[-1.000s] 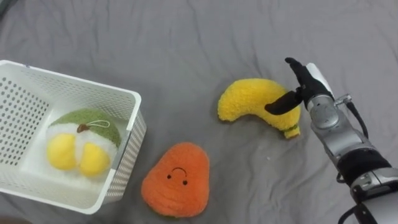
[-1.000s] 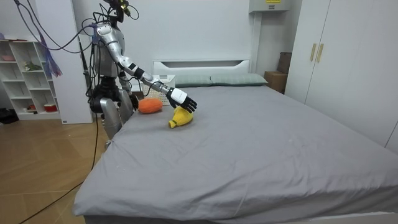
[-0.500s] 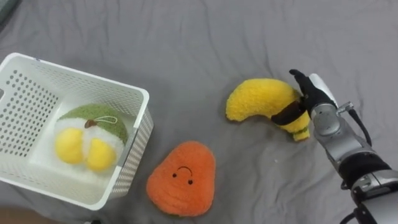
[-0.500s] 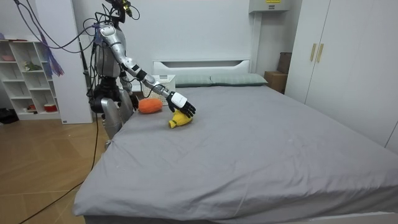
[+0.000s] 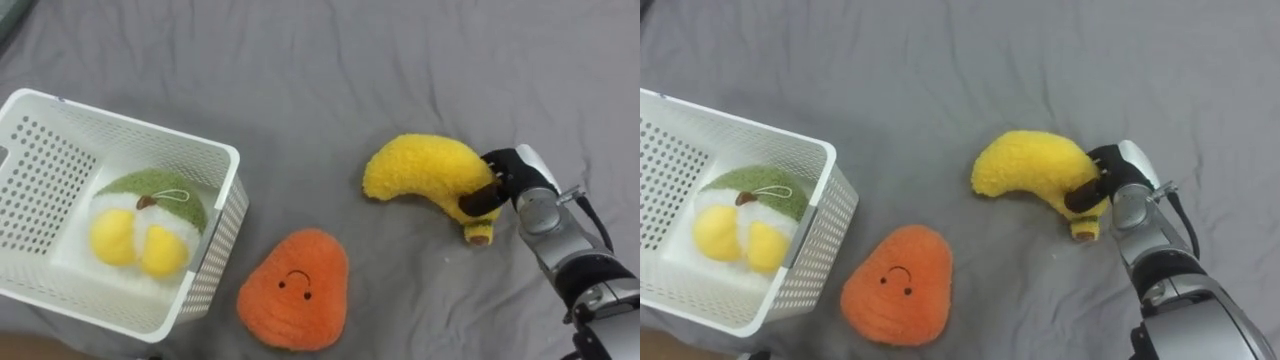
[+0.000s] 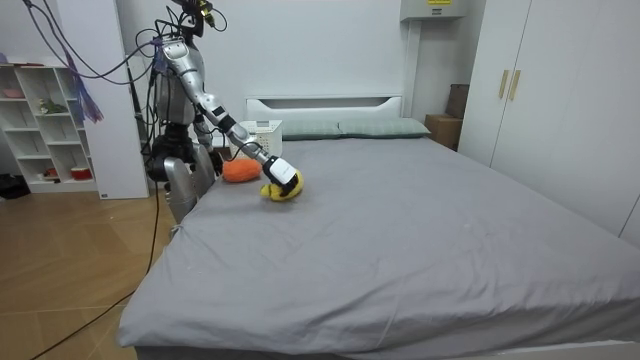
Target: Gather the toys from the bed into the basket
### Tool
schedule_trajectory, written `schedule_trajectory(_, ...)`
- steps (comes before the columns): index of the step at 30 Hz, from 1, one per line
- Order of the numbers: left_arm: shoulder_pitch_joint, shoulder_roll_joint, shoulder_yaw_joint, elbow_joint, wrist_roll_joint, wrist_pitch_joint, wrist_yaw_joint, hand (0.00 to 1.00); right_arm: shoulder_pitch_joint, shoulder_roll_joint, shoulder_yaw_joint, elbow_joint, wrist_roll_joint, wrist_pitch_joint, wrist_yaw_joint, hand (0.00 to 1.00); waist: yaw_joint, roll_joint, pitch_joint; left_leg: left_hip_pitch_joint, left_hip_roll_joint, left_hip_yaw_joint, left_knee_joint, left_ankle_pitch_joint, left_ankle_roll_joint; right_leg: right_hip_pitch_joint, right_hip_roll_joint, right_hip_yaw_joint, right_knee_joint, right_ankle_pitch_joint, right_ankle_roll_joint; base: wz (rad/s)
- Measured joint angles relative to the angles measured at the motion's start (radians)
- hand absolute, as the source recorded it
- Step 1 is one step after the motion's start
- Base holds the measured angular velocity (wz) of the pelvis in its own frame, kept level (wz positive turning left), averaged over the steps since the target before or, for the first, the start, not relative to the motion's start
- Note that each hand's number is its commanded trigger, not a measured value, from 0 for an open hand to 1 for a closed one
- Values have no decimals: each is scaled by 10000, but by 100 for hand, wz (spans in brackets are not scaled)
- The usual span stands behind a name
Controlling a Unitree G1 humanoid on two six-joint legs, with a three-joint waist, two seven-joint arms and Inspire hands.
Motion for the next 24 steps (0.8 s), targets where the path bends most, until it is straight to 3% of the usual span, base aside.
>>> schedule_trajectory(14,31,47,1,-12,82,-61,-1,0,-3,-1,-2,279,335,-3,-6,100,132,21,-14,-2,-3,-17,5,0,0,-6,-9,-54,1,0,0,0)
schedule_trajectory(21,65,48,7,-4,67,-157,1,0,-3,-51,-33,288,757,-15,-7,100,81,92,-67,84,-5,-10,17,0,0,55,-13,-28,19,0,0,-1)
schedule_trajectory(24,134,49,102,-43,67,-188,1,0,-12,-62,-563,251,738,-19,-9,100,-25,93,-85,84,-2,-34,21,0,0,70,-14,-67,18,0,0,2)
